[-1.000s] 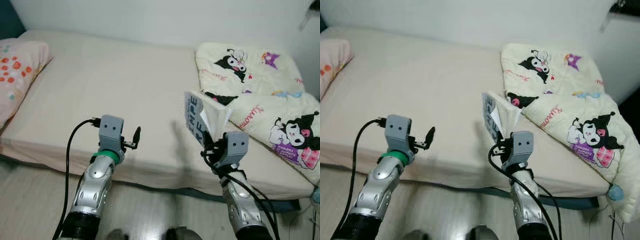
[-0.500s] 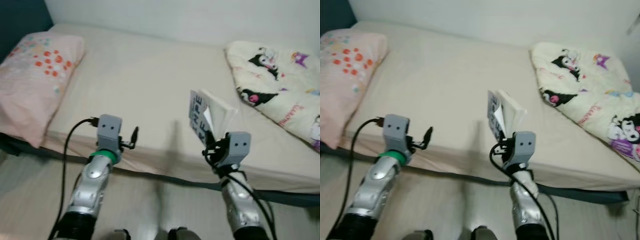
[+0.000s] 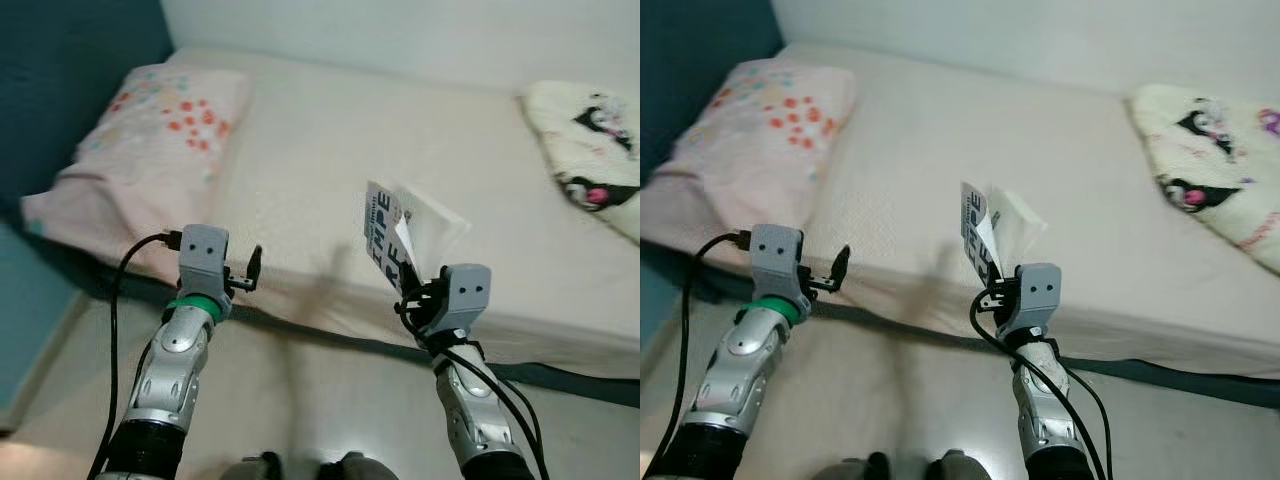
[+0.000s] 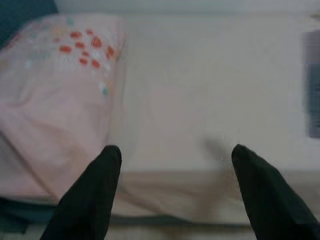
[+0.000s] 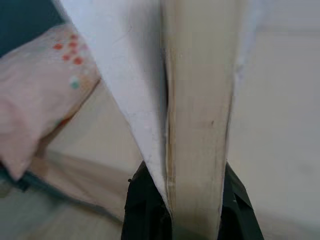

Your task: Clean up the room

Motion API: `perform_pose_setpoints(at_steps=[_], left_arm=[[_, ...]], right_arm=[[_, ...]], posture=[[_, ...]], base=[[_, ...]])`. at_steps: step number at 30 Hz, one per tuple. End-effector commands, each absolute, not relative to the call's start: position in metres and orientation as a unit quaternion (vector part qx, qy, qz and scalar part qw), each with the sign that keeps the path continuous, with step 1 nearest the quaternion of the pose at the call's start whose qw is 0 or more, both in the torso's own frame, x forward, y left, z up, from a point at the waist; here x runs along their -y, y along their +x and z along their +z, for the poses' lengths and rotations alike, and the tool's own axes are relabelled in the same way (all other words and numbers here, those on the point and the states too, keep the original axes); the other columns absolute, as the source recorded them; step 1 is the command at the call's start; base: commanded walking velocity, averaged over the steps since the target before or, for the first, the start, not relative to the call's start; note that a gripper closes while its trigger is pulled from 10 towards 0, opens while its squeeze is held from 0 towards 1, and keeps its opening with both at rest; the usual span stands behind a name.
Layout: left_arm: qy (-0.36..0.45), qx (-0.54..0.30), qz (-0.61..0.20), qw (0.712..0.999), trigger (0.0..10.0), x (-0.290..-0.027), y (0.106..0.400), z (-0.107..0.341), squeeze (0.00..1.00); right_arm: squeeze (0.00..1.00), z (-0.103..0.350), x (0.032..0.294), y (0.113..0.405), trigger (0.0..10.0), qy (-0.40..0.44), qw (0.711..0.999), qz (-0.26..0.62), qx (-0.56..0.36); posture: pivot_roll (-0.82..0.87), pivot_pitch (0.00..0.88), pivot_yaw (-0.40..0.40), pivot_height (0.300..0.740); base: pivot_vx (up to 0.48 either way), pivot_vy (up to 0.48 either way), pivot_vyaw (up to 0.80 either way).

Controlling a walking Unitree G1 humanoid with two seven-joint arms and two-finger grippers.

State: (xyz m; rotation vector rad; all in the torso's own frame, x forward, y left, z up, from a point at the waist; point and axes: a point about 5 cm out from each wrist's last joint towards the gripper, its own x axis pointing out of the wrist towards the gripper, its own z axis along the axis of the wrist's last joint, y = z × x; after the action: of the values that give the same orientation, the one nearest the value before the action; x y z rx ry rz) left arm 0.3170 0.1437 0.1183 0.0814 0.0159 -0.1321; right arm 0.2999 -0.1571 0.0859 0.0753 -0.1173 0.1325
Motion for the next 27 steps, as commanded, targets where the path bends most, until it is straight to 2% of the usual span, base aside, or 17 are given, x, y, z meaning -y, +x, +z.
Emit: perform_pose_setpoints(at_steps=[1, 4, 10, 24, 27], left_arm=[[0.042, -0.019, -0.071, 0.996, 10.0, -0.1426, 0.3156, 0.1129, 0.00], [0.042, -0.019, -0.070, 0.996, 10.0, -0.1425, 0.3156, 0.1129, 0.00], [0.053, -0.007, -0.077, 0.996, 10.0, -0.1411, 0.3150, 0.1149, 0.00], [0.065, 0.002, -0.092, 0.994, 10.0, -0.1369, 0.3133, 0.1157, 0.00], [0.066, 0.000, -0.092, 0.994, 10.0, -0.1366, 0.3131, 0.1148, 0.00]], right_arm=[[0.00, 0.0914, 0.1609, 0.2998, 10.0, 0.040, 0.995, 0.059, 0.076], [0.00, 0.0914, 0.1610, 0.2999, 10.0, 0.039, 0.995, 0.059, 0.076], [0.00, 0.0915, 0.1610, 0.3001, 10.0, 0.039, 0.995, 0.060, 0.077], [0.00, 0.0916, 0.1612, 0.3003, 10.0, 0.038, 0.995, 0.060, 0.077], [0.00, 0.0915, 0.1611, 0.3005, 10.0, 0.038, 0.995, 0.060, 0.077]], posture=[[0.02, 0.096, 0.008, 0.740], [0.02, 0.097, 0.006, 0.740], [0.02, 0.097, 0.006, 0.740], [0.01, 0.097, 0.004, 0.740], [0.01, 0.097, 0.005, 0.740]], base=[[0.000, 0.480, 0.00], [0.000, 0.464, 0.00], [0.000, 0.000, 0.00], [0.000, -0.454, 0.00], [0.000, 0.000, 0.00]])
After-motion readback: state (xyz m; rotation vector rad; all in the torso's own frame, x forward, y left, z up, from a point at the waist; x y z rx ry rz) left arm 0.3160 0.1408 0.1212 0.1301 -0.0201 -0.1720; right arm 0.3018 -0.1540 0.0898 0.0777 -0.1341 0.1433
